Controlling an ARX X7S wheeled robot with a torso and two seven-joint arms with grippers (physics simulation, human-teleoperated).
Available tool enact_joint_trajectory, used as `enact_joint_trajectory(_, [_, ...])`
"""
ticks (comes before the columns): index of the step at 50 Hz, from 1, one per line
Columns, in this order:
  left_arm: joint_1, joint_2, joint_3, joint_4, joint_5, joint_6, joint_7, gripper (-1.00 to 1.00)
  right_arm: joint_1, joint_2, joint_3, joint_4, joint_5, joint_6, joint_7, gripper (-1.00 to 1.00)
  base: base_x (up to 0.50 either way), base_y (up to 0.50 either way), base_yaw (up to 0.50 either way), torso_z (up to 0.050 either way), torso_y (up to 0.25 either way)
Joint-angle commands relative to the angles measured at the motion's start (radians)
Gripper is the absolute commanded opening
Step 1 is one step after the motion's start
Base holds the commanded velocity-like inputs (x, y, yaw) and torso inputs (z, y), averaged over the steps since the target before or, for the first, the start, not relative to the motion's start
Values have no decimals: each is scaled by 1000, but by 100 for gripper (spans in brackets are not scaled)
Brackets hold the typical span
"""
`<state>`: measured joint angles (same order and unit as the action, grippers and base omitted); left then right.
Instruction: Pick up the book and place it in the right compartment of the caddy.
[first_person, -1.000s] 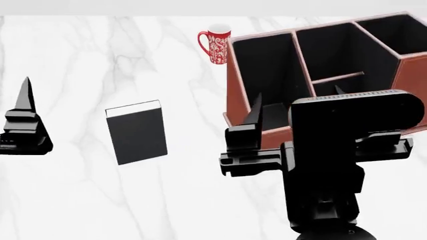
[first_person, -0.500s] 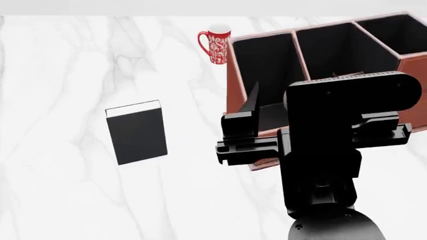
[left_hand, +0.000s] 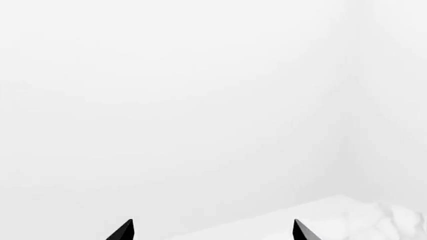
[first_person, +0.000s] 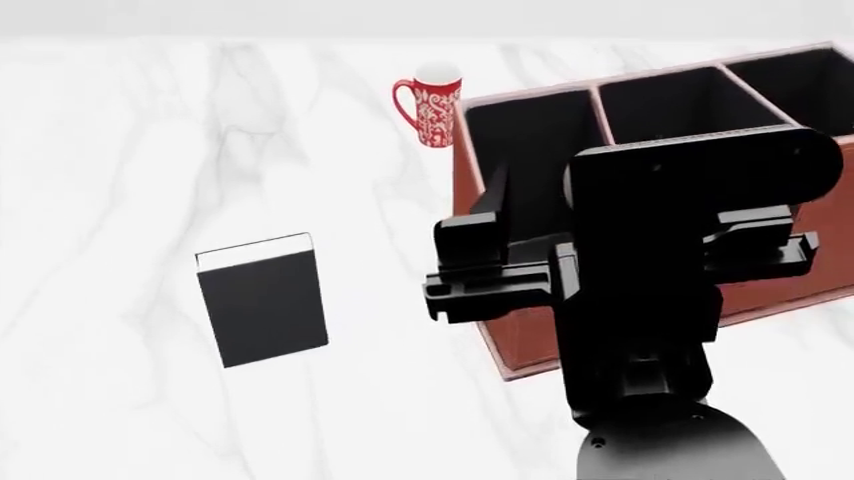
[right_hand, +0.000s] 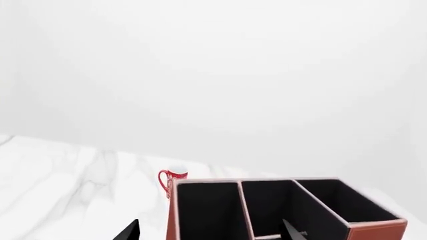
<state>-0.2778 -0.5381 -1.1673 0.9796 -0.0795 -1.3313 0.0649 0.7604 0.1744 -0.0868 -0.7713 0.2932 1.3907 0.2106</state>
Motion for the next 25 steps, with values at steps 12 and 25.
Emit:
enact_joint_trajectory(12, [22,30,-57,6,10,16,41,100,26,-24,26,-17,19,31,-24,100,500,0,0,0,0])
enact_joint_trajectory(25, [34,35,-44,1,12,29,34,100,28,-17,23,-12,30,29,-21,100,500,0,0,0,1])
